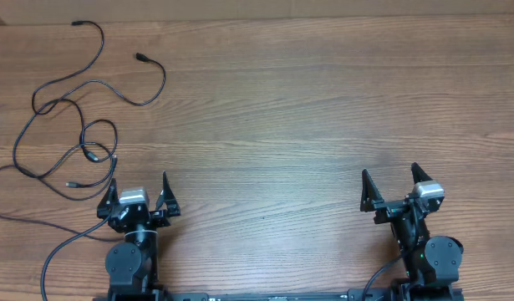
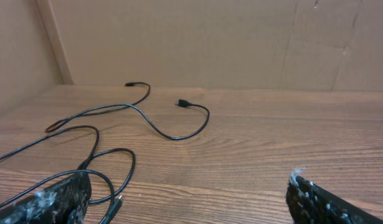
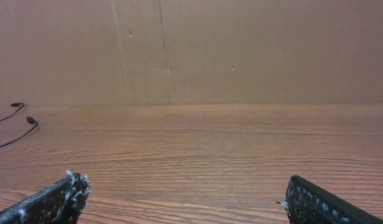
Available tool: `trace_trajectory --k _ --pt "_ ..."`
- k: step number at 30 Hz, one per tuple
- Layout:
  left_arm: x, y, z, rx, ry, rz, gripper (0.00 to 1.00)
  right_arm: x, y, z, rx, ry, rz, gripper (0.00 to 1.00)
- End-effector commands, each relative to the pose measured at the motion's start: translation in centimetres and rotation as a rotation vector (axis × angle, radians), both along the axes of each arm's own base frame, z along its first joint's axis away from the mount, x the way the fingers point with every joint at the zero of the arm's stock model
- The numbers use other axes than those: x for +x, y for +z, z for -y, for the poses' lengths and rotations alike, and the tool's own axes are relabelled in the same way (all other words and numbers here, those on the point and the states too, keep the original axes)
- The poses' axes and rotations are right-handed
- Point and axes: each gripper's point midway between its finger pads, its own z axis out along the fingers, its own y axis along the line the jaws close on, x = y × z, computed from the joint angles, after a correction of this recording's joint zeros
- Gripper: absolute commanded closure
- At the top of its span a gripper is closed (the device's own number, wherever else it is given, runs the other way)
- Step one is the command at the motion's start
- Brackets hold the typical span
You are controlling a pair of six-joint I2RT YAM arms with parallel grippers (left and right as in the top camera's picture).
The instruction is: Untangle cables
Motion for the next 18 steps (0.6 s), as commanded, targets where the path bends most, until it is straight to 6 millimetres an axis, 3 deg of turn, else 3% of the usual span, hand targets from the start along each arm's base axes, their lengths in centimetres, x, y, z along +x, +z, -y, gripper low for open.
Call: trace_trajectory --k 1,18 --pt "-0.02 -0.01 -0.03 0.019 -0.002 0.002 0.0 0.04 -0.31 0.24 0.001 -0.016 -0.001 0.0" --pt "-0.02 -0.01 -0.03 0.019 -0.002 0.002 0.01 0.04 -0.26 0.25 -0.035 -0.016 0.006 0.0"
